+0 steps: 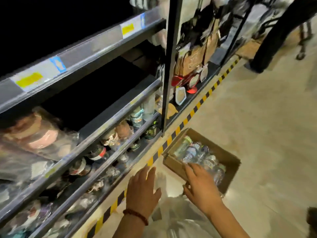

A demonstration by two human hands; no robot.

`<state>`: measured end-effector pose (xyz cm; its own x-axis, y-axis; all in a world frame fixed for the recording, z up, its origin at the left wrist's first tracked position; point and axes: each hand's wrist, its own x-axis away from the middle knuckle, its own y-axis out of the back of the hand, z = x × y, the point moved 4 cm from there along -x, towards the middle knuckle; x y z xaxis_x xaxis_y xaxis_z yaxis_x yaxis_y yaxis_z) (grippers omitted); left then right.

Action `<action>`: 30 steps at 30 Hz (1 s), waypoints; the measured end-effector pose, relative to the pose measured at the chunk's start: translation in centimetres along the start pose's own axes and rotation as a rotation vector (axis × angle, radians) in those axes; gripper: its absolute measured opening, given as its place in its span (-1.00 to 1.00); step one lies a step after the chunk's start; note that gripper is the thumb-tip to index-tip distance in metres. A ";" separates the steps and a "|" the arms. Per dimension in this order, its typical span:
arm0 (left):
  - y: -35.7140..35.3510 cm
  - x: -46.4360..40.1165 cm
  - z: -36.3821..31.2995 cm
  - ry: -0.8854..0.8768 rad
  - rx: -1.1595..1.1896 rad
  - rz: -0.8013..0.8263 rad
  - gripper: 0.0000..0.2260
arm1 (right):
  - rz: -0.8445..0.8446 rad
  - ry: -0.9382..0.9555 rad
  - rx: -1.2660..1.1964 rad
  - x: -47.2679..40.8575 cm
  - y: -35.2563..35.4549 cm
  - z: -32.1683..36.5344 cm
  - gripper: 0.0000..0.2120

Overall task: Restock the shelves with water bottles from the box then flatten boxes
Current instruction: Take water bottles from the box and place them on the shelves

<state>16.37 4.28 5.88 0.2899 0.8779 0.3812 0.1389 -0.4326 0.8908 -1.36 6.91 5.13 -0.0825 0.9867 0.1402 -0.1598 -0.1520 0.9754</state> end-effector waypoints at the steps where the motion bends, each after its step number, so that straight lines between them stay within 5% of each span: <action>1: -0.3 -0.8 -0.9 -0.018 -0.011 0.008 -0.41 | -0.008 -0.027 -0.007 0.0 0.0 -1.3 -0.45; 11: -0.2 -10.8 -11.9 -0.110 -0.043 0.043 -0.43 | 0.020 -0.157 -0.202 -2.4 0.6 -14.2 -0.34; 18: -2.7 -17.9 -18.7 -0.108 0.001 0.157 -0.43 | 0.016 -0.225 -0.269 -4.6 0.8 -22.5 -0.43; 30: -16.0 -34.8 -20.4 -0.142 -0.119 0.349 -0.46 | 0.305 -0.506 -0.420 -12.2 -15.3 -32.2 -0.46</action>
<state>-15.27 -15.12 -16.61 0.4300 0.6416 0.6352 -0.0994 -0.6656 0.7397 -29.64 -4.66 -16.95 0.2658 0.7872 0.5565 -0.5749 -0.3340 0.7469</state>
